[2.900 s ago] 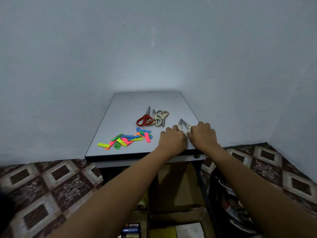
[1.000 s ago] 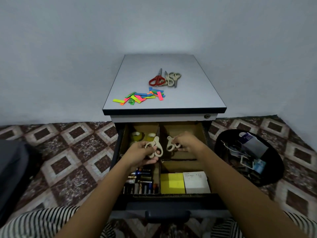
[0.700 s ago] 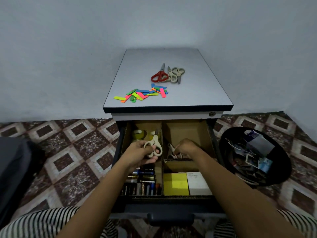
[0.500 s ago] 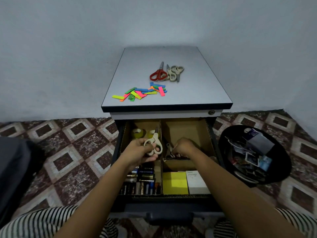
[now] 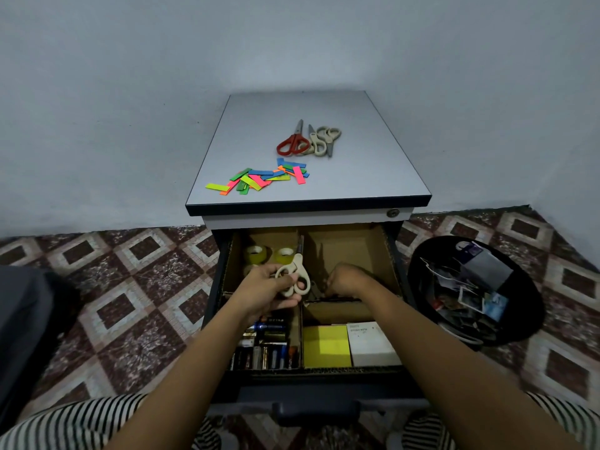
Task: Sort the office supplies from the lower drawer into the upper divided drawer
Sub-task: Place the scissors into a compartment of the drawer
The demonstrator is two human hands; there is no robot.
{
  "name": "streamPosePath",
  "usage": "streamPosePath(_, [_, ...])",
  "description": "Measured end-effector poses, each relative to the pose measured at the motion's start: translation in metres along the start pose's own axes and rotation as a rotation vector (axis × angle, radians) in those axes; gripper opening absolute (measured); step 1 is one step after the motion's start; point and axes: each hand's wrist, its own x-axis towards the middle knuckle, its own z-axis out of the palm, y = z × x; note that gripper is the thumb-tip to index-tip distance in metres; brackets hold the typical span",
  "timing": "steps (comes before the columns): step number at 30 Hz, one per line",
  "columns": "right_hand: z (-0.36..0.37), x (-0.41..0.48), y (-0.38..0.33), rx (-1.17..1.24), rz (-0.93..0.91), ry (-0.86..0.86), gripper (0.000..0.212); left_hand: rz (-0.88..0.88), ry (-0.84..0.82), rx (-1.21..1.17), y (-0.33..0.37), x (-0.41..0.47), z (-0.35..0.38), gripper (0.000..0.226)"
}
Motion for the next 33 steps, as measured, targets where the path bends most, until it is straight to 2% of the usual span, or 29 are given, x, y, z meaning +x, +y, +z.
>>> streamPosePath(2, [-0.002, -0.002, 0.005, 0.116, -0.007, 0.021, 0.015, 0.004, -0.012, 0.000, 0.000, 0.001, 0.003, 0.017])
streamPosePath(5, [-0.015, -0.014, 0.008, 0.592, -0.030, 0.060, 0.020, 0.003, -0.026, 0.000, 0.000, 0.002, 0.009, 0.014])
streamPosePath(7, [-0.029, -0.029, 0.005, 0.884, -0.055, -0.034, 0.027, -0.002, -0.042, 0.001, 0.001, 0.003, 0.015, 0.012])
streamPosePath(9, [-0.040, -0.041, 0.002, 1.019, -0.078, -0.121, 0.027, -0.010, -0.057, 0.014, 0.002, 0.004, 0.022, 0.012])
streamPosePath(13, [-0.043, -0.049, 0.006, 1.026, -0.060, -0.136, 0.011, -0.037, -0.076, 0.052, 0.002, 0.010, 0.036, 0.019])
streamPosePath(18, [-0.036, -0.049, 0.012, 1.075, 0.085, -0.131, 0.008, -0.040, -0.084, 0.170, 0.001, 0.015, 0.044, 0.029])
streamPosePath(22, [-0.039, -0.050, 0.012, 1.133, 0.063, 0.045, 0.013, 0.003, -0.110, 0.265, 0.005, 0.014, 0.043, 0.026])
streamPosePath(25, [-0.048, -0.056, 0.012, 1.255, 0.032, 0.058, 0.017, 0.112, -0.099, 0.440, 0.012, 0.014, 0.038, 0.018])
streamPosePath(28, [-0.058, -0.065, 0.016, 1.347, 0.028, -0.031, 0.027, 0.244, -0.078, 0.589, 0.017, 0.014, 0.034, 0.018])
streamPosePath(31, [-0.064, -0.072, 0.021, 1.405, 0.022, -0.139, 0.041, 0.452, -0.037, 0.791, 0.020, 0.017, 0.030, 0.017])
streamPosePath(33, [-0.067, -0.077, 0.024, 1.376, 0.022, -0.207, 0.040, 0.580, -0.010, 0.919, 0.021, 0.020, 0.028, 0.015])
